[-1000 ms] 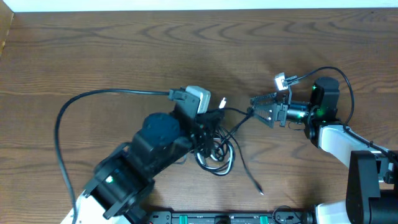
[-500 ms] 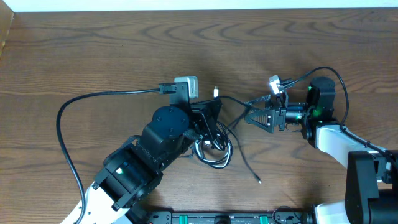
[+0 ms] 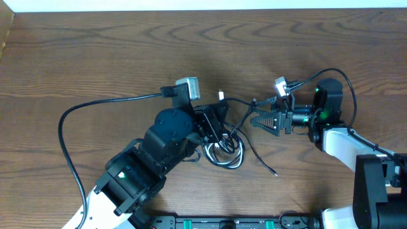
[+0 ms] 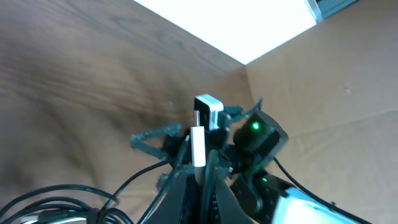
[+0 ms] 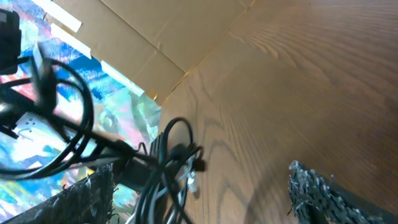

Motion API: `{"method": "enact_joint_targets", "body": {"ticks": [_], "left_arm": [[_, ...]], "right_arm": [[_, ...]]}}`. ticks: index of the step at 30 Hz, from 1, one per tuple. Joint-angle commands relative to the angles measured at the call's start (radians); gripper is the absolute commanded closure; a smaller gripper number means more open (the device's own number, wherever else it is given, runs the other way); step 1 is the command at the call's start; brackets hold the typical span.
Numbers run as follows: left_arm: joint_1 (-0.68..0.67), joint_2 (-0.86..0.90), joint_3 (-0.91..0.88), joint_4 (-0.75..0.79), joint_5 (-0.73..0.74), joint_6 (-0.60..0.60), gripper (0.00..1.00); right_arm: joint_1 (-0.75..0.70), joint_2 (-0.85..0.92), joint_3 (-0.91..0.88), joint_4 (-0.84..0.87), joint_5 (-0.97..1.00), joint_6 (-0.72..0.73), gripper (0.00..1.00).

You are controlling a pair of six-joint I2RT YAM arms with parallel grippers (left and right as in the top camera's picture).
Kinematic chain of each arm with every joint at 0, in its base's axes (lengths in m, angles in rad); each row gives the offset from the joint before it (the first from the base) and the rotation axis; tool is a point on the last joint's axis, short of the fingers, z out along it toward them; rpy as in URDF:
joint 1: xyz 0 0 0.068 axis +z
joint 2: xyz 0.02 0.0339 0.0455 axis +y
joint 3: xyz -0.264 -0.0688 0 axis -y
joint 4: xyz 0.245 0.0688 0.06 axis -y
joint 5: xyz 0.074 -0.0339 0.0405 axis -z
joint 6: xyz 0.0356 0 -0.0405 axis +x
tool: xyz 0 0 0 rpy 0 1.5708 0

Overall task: Untangle cables
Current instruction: 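Hold the bundle raised in the left gripper beside the right gripper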

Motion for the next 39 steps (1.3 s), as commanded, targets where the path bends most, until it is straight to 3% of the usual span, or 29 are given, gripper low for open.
{"method": "enact_joint_targets", "body": {"ticks": [1, 10, 14, 17, 27, 30, 39], "left_arm": [[0.000, -0.004, -0.002, 0.010, 0.096, -0.034, 0.92], [0.000, 0.012, -0.002, 0.010, 0.106, -0.060, 0.93], [0.000, 0.019, -0.002, 0.010, 0.106, -0.088, 0.92], [0.000, 0.018, -0.002, 0.014, 0.107, -0.090, 0.92], [0.000, 0.018, -0.002, 0.019, 0.106, -0.088, 0.92], [0.000, 0.018, -0.002, 0.015, 0.107, -0.076, 0.92], [0.001, 0.018, -0.002, -0.029, 0.105, 0.018, 0.92]], "right_arm": [[0.007, -0.001, 0.003, 0.003, -0.024, -0.023, 0.13], [0.037, -0.001, 0.003, 0.008, -0.020, -0.023, 0.14], [0.056, -0.001, 0.003, 0.008, 0.020, -0.023, 0.20], [0.059, -0.001, 0.003, 0.007, 0.048, -0.023, 0.29], [0.055, -0.001, 0.003, 0.006, 0.095, -0.022, 0.85], [0.055, -0.001, 0.003, 0.001, 0.129, -0.018, 0.97], [-0.008, -0.001, 0.003, -0.185, 0.439, 0.008, 0.99]]}}
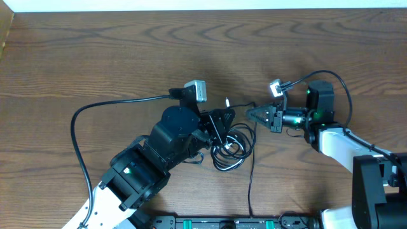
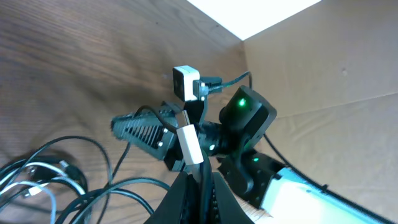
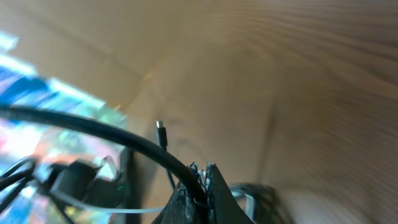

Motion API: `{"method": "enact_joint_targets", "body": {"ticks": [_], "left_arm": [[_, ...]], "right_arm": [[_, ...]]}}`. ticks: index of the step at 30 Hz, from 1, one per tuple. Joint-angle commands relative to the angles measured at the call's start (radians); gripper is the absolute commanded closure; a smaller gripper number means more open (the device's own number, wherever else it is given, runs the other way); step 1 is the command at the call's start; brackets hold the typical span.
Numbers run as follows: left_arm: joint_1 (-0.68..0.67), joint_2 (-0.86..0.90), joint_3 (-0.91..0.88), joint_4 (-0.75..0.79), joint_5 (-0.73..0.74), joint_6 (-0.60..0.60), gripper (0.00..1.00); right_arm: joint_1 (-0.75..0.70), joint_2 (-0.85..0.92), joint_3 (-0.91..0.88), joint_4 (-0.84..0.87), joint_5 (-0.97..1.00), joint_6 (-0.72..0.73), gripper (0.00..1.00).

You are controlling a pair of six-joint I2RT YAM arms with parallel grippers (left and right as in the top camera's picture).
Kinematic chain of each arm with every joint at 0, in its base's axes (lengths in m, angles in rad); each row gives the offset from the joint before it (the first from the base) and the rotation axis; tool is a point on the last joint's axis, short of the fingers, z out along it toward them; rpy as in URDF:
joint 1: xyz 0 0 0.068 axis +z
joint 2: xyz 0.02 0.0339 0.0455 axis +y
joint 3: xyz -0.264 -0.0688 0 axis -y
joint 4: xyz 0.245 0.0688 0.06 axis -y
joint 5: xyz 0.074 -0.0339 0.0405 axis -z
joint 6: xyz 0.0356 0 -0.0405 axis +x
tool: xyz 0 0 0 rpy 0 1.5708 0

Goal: Untangle cables

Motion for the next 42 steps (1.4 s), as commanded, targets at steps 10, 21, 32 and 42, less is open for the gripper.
{"method": "enact_joint_targets", "body": {"ticks": [10, 21, 32, 42], "left_arm": [[0.002, -0.010, -0.001, -0.172, -0.264, 0.093, 0.92], [0.002, -0.009, -0.001, -0.385, -0.711, 0.092, 0.92], [0.035, -0.009, -0.002, -0.454, -0.805, 0.092, 0.92], [0.054, 0.064, -0.002, -0.460, -0.672, 0.089, 0.41]], "right_arm": [[-0.241, -0.001, 0.002, -0.153, 0.133, 0.085, 0.99], [-0.283, -0.001, 0.002, -0.170, 0.125, 0.085, 0.99], [-0.283, -0.001, 0.002, -0.170, 0.125, 0.080, 0.99], [-0.283, -0.001, 0.002, -0.169, 0.126, 0.081, 0.99]]}}
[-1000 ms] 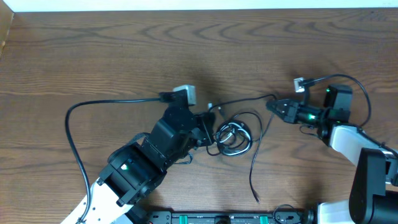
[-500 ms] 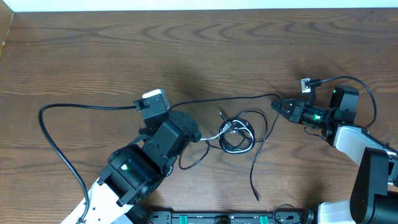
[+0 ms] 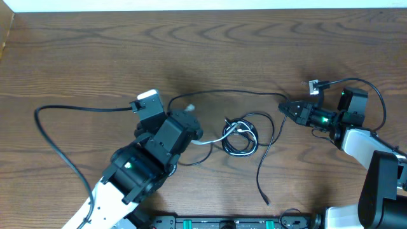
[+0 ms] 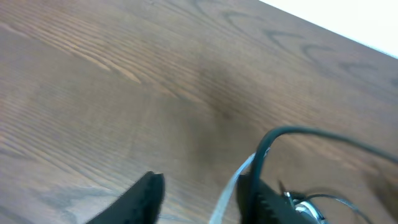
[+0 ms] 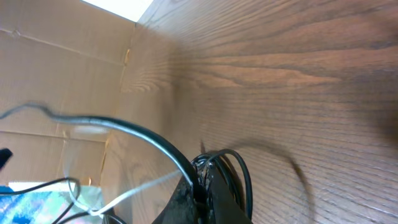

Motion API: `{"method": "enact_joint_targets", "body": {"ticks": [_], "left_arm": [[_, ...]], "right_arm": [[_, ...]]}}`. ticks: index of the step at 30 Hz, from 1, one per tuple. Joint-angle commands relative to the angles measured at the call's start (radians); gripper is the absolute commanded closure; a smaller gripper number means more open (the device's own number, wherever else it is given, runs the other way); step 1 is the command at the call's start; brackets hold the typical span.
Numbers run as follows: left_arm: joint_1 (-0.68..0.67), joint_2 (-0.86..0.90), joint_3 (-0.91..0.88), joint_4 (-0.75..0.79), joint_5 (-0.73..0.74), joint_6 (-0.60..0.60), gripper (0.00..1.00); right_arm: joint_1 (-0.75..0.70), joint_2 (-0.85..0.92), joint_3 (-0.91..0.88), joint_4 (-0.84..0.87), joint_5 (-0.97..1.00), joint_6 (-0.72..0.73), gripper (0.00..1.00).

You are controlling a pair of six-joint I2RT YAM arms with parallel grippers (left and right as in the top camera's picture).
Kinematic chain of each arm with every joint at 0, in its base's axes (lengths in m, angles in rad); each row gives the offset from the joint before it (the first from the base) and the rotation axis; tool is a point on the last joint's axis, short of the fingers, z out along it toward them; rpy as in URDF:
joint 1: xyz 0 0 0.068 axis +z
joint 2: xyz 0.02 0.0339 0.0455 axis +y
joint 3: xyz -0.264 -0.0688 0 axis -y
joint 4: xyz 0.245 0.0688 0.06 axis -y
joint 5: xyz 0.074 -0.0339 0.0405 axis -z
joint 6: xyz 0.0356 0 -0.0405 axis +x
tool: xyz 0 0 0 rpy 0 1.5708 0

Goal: Untangle cables

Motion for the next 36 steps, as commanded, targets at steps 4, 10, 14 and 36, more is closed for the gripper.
{"method": "enact_joint_targets", "body": {"ticks": [4, 10, 14, 36], "left_arm": [[0.008, 0.103, 0.000, 0.003, 0.131, 0.008, 0.24], [0.019, 0.200, 0.001, 0.105, 0.424, 0.205, 0.08], [0.073, 0.260, 0.001, 0.170, 0.726, 0.333, 0.06], [0.121, 0.709, 0.000, 0.199, 0.993, 0.357, 0.38]], "right_arm": [[-0.009, -0.001, 0.002, 0.002, 0.013, 0.010, 0.99], [-0.009, -0.001, 0.002, 0.002, 0.013, 0.010, 0.99], [-0.009, -0.001, 0.002, 0.002, 0.013, 0.010, 0.99], [-0.009, -0.001, 0.002, 0.002, 0.013, 0.010, 0.99]]}}
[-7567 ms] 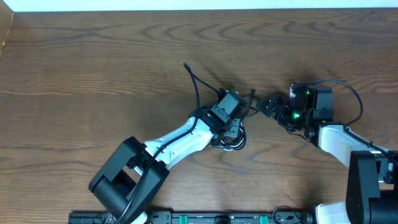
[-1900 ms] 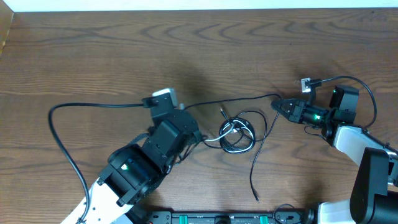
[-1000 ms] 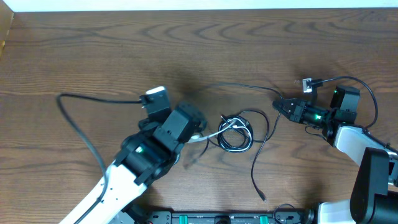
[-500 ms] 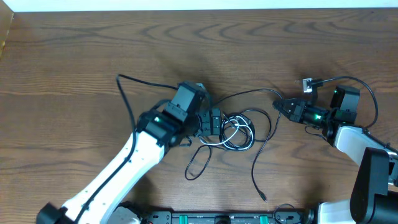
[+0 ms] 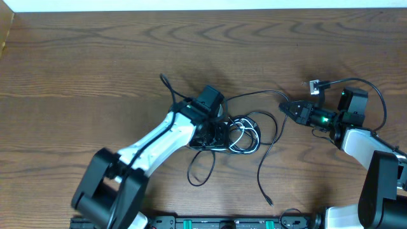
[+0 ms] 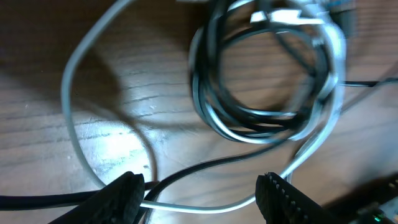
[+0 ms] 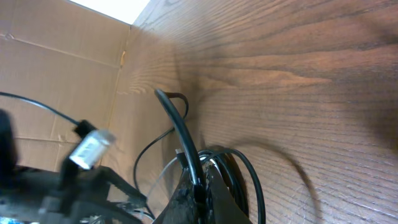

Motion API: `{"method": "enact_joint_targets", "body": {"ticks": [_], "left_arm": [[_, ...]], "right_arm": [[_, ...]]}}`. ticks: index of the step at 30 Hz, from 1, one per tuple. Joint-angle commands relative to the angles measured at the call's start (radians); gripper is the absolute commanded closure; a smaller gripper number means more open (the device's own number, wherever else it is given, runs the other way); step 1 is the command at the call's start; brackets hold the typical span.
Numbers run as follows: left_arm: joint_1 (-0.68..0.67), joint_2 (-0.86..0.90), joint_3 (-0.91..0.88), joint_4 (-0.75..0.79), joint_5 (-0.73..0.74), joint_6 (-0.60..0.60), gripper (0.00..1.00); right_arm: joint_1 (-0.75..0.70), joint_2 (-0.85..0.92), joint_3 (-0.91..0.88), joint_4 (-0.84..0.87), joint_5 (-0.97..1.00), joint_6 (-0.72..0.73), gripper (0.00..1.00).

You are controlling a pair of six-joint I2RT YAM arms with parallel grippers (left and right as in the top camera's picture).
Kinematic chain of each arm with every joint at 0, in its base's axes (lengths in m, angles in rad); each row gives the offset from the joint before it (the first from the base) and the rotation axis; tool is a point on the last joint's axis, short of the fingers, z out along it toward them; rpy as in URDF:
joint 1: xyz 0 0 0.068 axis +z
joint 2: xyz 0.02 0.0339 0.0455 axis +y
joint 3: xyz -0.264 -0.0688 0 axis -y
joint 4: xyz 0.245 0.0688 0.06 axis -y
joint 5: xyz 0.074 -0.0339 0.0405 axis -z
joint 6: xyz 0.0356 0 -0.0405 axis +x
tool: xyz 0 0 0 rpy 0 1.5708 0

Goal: Untangle cables

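Observation:
A tangled coil of black and white cables [image 5: 242, 137] lies mid-table. My left gripper [image 5: 222, 132] is low at the coil's left side, open. In the left wrist view its fingers [image 6: 127, 194] straddle a white cable [image 6: 193, 208] and a black strand [image 6: 184, 173], with the coil [image 6: 261, 134] just beyond. My right gripper [image 5: 284, 109] is shut on a black cable [image 5: 254, 95] that arcs left to the coil. The right wrist view shows that cable [image 7: 180, 124] pinched at the right gripper [image 7: 199, 186].
One black cable tail runs down to a loose end [image 5: 270, 202] near the front edge. A black loop [image 5: 200, 168] lies in front of the left arm. Cardboard walls [image 7: 56, 74] border the wooden table [image 5: 95, 51].
My left gripper was up at the coil's left by the white cable. It now sits low at the coil, open over white and black strands. The right gripper has not moved.
At first my left gripper held a white plug upright and the right was open beside it. Then the right was shut on the black cable. Later the arms stood apart with that cable arced between them. Now the left is open at the coil.

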Motion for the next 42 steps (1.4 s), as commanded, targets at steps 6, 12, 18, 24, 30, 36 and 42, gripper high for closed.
{"method": "enact_joint_targets", "body": {"ticks": [6, 12, 18, 24, 30, 36, 42], "left_arm": [[0.000, 0.093, 0.000, 0.031, 0.013, 0.006, 0.39], [-0.001, 0.095, 0.000, 0.066, -0.016, -0.028, 0.40], [-0.043, 0.095, 0.000, 0.080, -0.129, -0.088, 0.48], [-0.118, 0.095, 0.000, 0.111, -0.275, -0.174, 0.50], [-0.147, 0.095, 0.000, 0.138, -0.336, -0.198, 0.58], [-0.148, 0.095, 0.000, 0.139, -0.344, -0.223, 0.64], [-0.152, 0.095, 0.000, 0.139, -0.344, -0.223, 0.64]], "right_arm": [[-0.008, -0.001, 0.002, 0.002, -0.007, 0.006, 0.99], [-0.008, -0.001, 0.002, 0.002, -0.004, 0.006, 0.99], [-0.008, -0.001, 0.002, 0.002, -0.004, 0.006, 0.99], [-0.008, -0.001, 0.002, 0.002, -0.004, 0.006, 0.99], [-0.008, -0.001, 0.002, 0.002, -0.004, 0.006, 0.99], [-0.008, -0.001, 0.002, 0.002, -0.005, 0.006, 0.99], [-0.008, -0.001, 0.002, 0.002, -0.005, 0.006, 0.99]]}}
